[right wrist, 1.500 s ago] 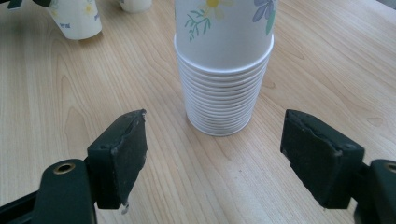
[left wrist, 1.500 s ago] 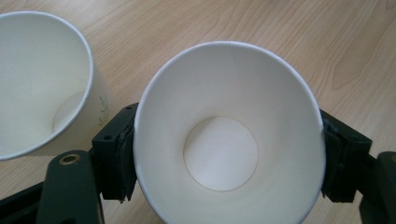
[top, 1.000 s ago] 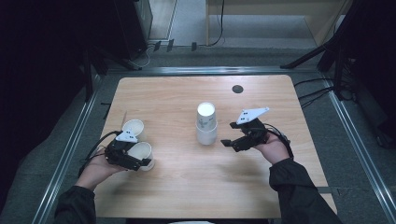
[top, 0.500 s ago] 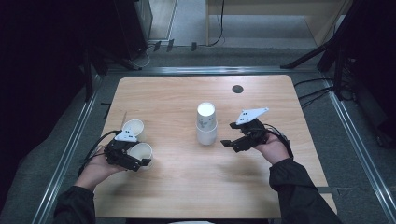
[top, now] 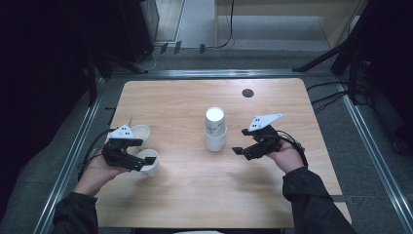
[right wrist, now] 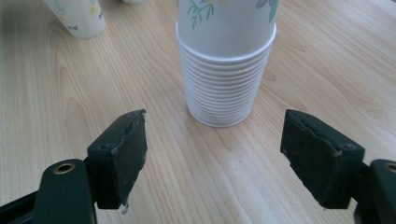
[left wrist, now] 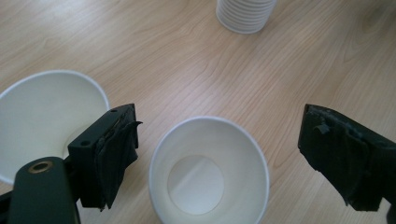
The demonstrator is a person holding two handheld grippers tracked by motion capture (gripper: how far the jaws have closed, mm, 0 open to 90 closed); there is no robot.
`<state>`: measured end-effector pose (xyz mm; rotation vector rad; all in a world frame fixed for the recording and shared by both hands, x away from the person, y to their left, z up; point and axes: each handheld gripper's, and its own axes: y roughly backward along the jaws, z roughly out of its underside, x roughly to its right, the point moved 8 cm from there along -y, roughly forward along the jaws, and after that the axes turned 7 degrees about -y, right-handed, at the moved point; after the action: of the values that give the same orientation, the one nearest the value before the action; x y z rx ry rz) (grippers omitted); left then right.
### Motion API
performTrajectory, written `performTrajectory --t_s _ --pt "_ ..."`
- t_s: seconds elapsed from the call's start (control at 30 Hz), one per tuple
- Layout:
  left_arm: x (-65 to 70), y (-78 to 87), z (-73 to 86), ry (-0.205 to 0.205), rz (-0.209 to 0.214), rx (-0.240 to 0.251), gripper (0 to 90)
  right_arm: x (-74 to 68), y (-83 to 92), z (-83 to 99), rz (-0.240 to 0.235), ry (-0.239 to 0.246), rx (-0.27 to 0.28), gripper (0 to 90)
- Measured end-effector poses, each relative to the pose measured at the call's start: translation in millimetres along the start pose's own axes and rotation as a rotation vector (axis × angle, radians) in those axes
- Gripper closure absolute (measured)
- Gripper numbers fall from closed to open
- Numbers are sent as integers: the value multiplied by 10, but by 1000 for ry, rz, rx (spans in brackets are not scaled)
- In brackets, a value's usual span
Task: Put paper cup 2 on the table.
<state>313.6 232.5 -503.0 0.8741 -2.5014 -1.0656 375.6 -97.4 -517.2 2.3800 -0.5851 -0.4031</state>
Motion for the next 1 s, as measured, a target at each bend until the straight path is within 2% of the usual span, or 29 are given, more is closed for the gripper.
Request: performTrajectory --t_s 0.2,0.27,0.5,0.67,0.77,1.0 --pt "82 -97 -138 -41 18 -8 123 -27 22 71 1 -12 -4 229" --pt "100 -132 -190 -57 27 -7 123 -43 30 109 5 -2 -14 229" --pt "168 -248 -390 -90 84 16 124 -76 125 245 26 -13 -22 229" --pt "215 -350 -512 -118 123 14 126 -83 205 351 47 -28 -28 229" --pt "241 -428 -581 -113 136 1 130 -85 257 412 62 -39 -30 229" --pt "351 -529 -712 -142 168 7 131 -84 360 507 86 -62 -26 229"
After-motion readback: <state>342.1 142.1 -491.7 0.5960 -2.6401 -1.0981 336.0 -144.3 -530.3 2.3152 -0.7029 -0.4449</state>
